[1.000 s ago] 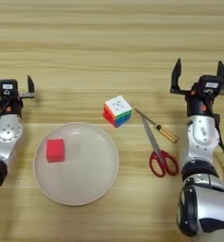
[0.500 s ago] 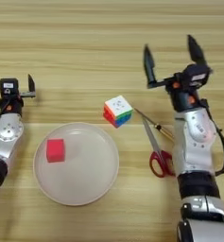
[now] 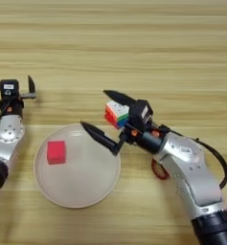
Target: Move the objects on the table
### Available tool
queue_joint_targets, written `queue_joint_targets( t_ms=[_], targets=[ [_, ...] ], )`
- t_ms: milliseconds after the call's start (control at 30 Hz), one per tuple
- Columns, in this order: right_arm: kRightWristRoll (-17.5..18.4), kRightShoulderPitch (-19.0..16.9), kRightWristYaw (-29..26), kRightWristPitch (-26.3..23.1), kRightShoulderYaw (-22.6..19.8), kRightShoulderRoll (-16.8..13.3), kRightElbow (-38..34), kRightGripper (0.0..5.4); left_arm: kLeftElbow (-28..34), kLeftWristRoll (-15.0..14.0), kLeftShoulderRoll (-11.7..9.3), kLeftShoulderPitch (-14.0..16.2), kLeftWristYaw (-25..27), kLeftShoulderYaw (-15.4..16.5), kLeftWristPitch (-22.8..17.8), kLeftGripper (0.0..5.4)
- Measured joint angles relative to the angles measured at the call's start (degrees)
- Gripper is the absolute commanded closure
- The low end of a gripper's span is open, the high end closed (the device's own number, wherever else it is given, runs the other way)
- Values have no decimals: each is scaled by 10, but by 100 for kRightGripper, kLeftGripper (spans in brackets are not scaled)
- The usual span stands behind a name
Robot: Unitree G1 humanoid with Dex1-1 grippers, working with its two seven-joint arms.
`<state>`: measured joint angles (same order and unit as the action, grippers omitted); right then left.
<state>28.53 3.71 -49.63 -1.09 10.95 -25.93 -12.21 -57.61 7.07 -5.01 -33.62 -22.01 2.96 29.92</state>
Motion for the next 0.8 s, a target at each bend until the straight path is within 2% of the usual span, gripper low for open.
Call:
queue_joint_targets(
  t_ms=[133,300,500,633,800],
  targets=[
    [-4,1,-38,-22,16,-13,-4,3,0,0,3,0,-3,-1,-2,0],
    [-36,38,-85,-45,31,-34,39,3,1,3,8,0,-4,-5,-3,0],
    [-71,91,-123,-60,63,-33,66,3,4,5,12,0,-6,-10,-4,0],
    [-81,117,-136,-84,80,-27,76,3,8,6,14,0,-11,-11,-5,0],
    [-105,131,-157,-87,105,-27,76,3,17,12,19,1,-15,-13,-7,0]
  ],
)
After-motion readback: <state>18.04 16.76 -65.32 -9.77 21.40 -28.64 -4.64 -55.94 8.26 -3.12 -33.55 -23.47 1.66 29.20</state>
